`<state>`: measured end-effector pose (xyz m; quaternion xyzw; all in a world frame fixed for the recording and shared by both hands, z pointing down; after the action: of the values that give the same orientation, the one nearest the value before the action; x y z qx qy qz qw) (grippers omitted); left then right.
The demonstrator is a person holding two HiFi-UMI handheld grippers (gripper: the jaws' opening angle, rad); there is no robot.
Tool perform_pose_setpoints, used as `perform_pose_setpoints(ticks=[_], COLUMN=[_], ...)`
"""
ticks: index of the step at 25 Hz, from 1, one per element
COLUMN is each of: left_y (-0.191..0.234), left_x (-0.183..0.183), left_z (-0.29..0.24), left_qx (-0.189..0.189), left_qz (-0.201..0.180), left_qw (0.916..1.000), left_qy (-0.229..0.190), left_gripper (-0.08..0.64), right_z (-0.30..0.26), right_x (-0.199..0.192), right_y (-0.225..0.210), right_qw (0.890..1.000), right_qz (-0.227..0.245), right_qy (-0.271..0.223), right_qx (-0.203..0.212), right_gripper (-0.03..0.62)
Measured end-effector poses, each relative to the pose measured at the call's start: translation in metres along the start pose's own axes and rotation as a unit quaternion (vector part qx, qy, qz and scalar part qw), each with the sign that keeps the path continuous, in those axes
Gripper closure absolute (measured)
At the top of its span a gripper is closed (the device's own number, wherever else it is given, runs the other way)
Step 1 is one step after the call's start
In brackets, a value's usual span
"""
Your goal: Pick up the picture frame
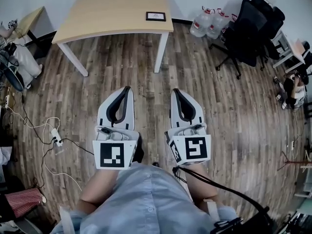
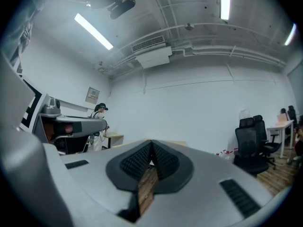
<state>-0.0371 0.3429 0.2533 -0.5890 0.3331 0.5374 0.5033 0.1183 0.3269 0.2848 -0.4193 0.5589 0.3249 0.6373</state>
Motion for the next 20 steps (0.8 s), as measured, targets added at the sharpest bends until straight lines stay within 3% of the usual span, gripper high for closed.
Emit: perform_pose_setpoints(ticks=[13,18,20], left_y=[0.092,0.105,0.105], left_x=[-0.016,-0.026,-0.033], left_z=[-0.116,-0.141,-0.152], left_qx=[-0.002,-0.009,-0.011], left_qz=[-0.003,-0.043,-0.042], left_qw=[0.9997,0.9987,0.9989], left_qy=[-0.025,-0.025,-0.018], left_gripper=[0.560,0.558,0.559], right_z=[-0.150,-0.176,-0.185], right_x=[0.023,0.020,0.016], right_y=[-0.017,-0.030,-0.039], right_qw=[0.999,0.999,0.999], right_qz=[0.026,0.016,0.012], right_qy=[-0.026,-0.028,-0.025], right_qx=[-0.019,-0.027,-0.029], right_gripper=[0.591,0.591,0.591])
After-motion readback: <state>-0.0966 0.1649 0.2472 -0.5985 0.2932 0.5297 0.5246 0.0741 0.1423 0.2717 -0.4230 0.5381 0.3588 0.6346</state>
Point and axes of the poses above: the fingertips, and each gripper's own axes: z backward along the fingers, y to its left, x out of its top, the point moved 5 cm from there along z, backward along the fingers, and after that the axes turned 11 degrees about -z, right-handed, at the moved point
